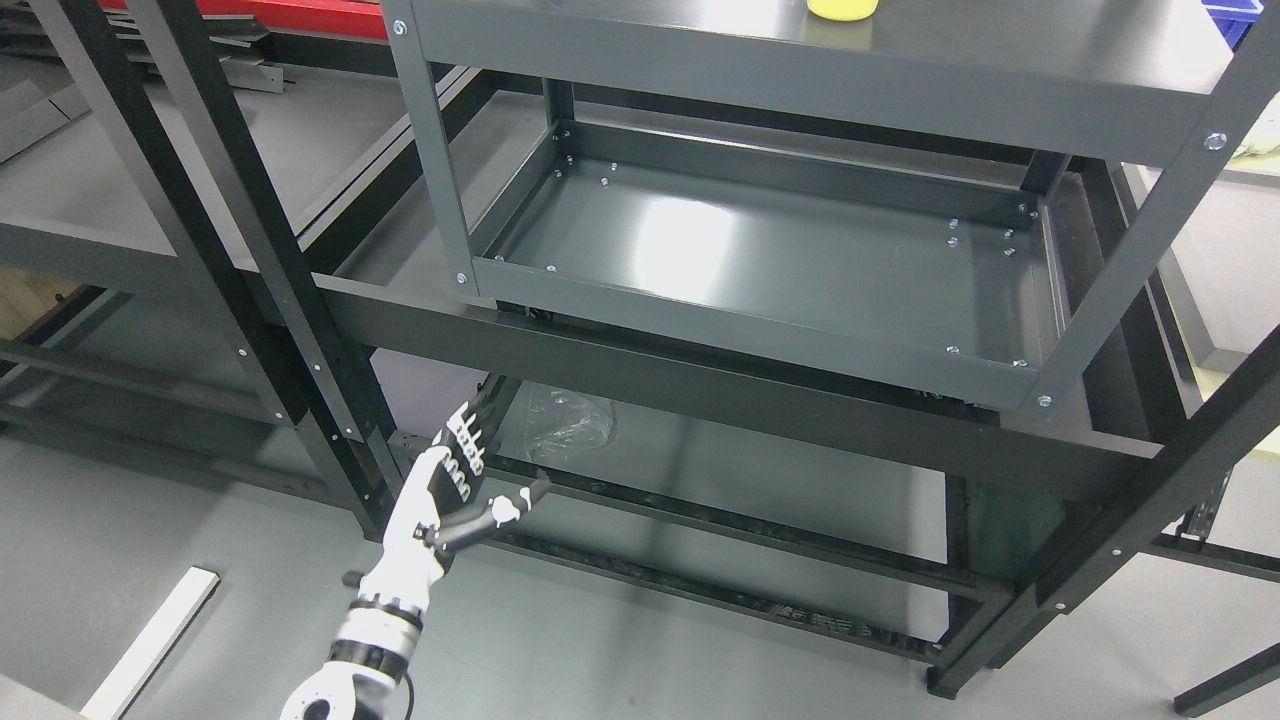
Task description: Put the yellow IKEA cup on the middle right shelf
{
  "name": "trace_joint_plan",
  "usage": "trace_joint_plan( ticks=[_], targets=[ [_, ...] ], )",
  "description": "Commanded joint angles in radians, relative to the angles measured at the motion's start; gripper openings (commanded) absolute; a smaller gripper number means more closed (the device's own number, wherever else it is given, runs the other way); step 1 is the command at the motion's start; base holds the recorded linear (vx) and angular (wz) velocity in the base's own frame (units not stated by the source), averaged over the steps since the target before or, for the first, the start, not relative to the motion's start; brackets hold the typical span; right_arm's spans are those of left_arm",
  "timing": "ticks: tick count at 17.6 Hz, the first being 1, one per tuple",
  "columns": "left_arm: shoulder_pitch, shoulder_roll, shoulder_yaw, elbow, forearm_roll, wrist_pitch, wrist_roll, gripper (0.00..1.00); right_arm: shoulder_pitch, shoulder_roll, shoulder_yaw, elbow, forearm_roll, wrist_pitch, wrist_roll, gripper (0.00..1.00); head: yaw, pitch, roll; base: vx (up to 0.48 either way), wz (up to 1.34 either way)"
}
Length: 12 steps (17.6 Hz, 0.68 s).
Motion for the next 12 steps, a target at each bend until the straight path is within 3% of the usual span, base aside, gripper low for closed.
trace_joint_plan(
  ticks=[1, 12],
  targets=[
    [-0.041, -0.071, 0.022, -0.082, -0.001, 0.011, -0.003, 0.98, 0.014, -0.017, 0.017, 0.0, -0.025, 0.0, 0.0, 0.99, 0.0, 0.0, 0.0, 0.0, 0.0],
    [-0.038, -0.077, 0.023, -0.078, -0.002, 0.012, -0.001, 0.98, 0.014, -0.017, 0.017, 0.0, -0.025, 0.0, 0.0, 0.99, 0.0, 0.0, 0.0, 0.0, 0.0]
  ],
)
